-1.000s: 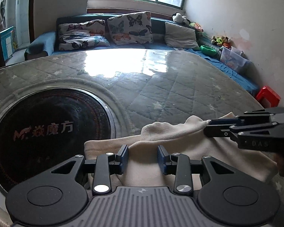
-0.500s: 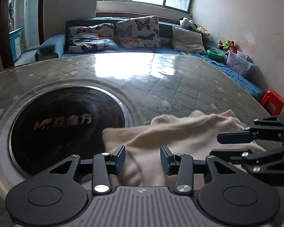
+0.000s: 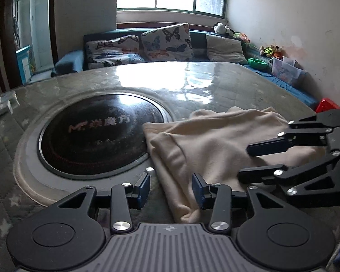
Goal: Fold clothes
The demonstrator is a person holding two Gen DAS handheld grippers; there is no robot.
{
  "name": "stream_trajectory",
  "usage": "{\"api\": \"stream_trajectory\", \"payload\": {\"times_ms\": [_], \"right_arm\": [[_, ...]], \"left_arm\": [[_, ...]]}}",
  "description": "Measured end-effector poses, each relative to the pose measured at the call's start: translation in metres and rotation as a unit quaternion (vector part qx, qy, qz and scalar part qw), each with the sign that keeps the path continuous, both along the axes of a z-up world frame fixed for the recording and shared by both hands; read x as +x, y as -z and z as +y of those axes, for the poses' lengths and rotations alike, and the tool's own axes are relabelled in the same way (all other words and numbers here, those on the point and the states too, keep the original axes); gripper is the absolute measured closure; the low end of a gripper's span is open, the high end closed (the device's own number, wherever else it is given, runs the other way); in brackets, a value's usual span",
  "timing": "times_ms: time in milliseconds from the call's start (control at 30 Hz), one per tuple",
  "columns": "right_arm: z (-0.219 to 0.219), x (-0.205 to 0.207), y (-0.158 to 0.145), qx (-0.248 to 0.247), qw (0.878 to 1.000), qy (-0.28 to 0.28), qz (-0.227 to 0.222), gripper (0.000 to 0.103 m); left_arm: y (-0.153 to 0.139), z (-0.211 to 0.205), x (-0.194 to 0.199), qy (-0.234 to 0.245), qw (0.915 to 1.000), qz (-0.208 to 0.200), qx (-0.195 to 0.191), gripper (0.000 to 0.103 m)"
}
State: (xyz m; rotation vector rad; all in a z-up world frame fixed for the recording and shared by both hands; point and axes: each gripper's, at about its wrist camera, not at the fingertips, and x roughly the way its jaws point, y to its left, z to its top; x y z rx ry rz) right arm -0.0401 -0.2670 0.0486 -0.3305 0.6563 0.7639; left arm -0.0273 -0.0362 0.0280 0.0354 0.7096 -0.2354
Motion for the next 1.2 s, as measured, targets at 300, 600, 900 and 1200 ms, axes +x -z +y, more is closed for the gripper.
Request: {"api": "stream_trajectory", "payload": {"times_ms": [300,600,900,1200], "right_arm": [[0.018,-0.016,-0.003,-0.008,0.999,-0.038,-0.016,0.068],[0.038,-0.026,-0.011,-0.008,0.997,-0.062,-0.036,0.079],[0.049,-0.033,-0.01,-0.03,0.995,-0.079,-0.043,0.079],[0.071,-0.052,0.009,-0.076,0.987,-0.123,-0.064,0.067]], "left_arm": [[-0.001,0.031,-0.001,-0.044,0.9988,0.011,-0.021,0.058],[-0.01,0.05,-0.009,-0.066,0.9971,-0.002,-0.038,0.055],[-0.012,0.056,-0.006,-0.085,0.9929,0.022,-0.08,0.048],[-0.012,0.055,0.006,-0.116,0.9804,0.06,-0.148,0.043]]}}
